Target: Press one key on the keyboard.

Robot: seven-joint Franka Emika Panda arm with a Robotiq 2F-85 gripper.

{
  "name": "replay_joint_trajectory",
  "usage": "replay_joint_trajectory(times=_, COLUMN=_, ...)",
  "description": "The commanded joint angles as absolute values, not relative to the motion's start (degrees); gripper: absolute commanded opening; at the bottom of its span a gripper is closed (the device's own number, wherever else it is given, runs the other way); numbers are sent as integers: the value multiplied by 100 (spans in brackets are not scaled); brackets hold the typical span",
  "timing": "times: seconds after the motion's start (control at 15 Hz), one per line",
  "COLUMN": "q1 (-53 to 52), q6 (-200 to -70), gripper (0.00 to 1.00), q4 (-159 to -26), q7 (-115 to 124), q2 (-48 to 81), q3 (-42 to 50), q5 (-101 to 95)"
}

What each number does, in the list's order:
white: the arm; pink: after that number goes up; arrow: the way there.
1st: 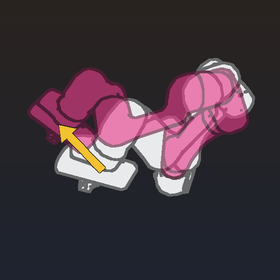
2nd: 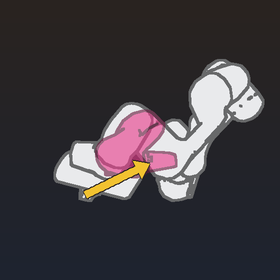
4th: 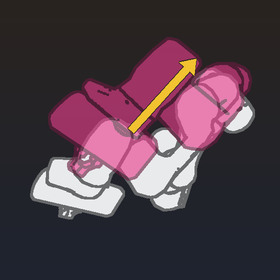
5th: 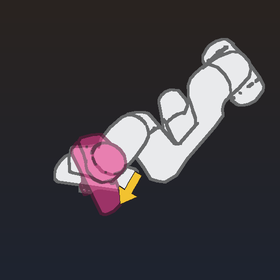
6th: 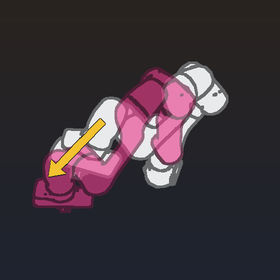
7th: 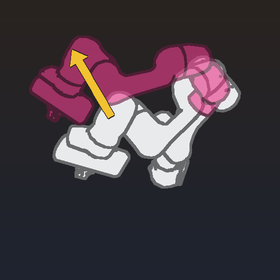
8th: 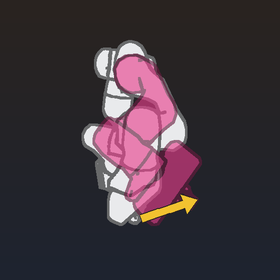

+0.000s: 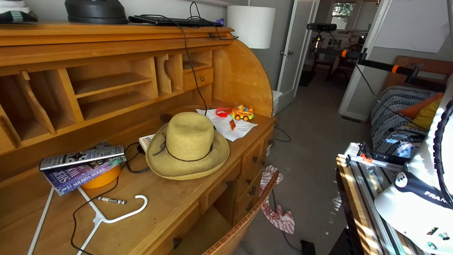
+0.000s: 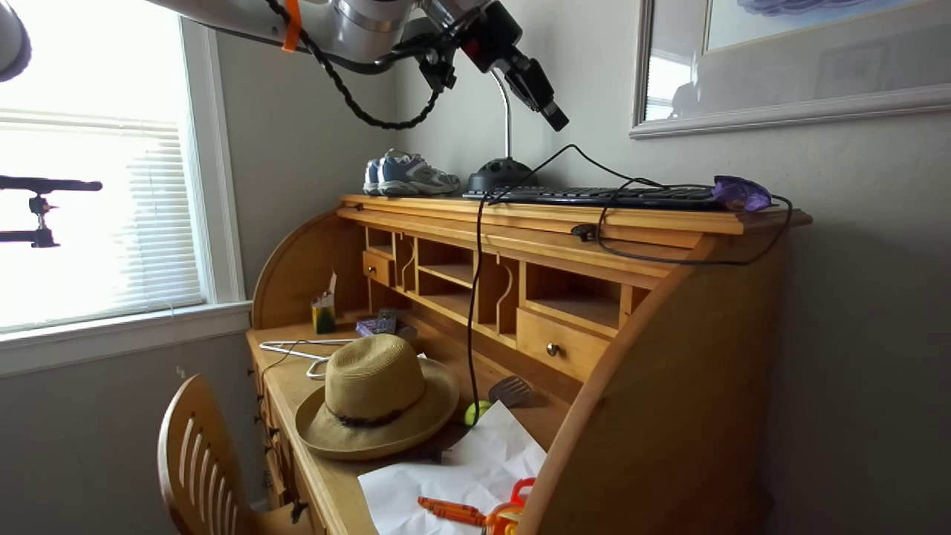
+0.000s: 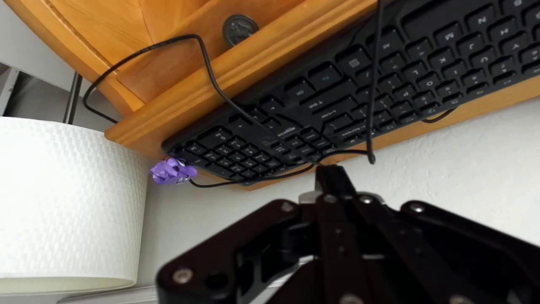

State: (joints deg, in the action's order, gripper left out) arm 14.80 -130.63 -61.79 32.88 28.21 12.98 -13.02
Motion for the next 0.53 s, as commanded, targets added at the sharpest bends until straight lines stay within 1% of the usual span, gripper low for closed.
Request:
replay_joint_trajectory(times=0.0, q1=1539, q6=-13069, gripper=0, q4=-5705, q7=3516, q2=3270, q3=1368, q5=-1276)
replay_joint_trajectory(times=0.47, q1=1816, q6=-13253, gripper=0, q4=-5334, q7=3290, q2=3690, q3=1147, q5=-811)
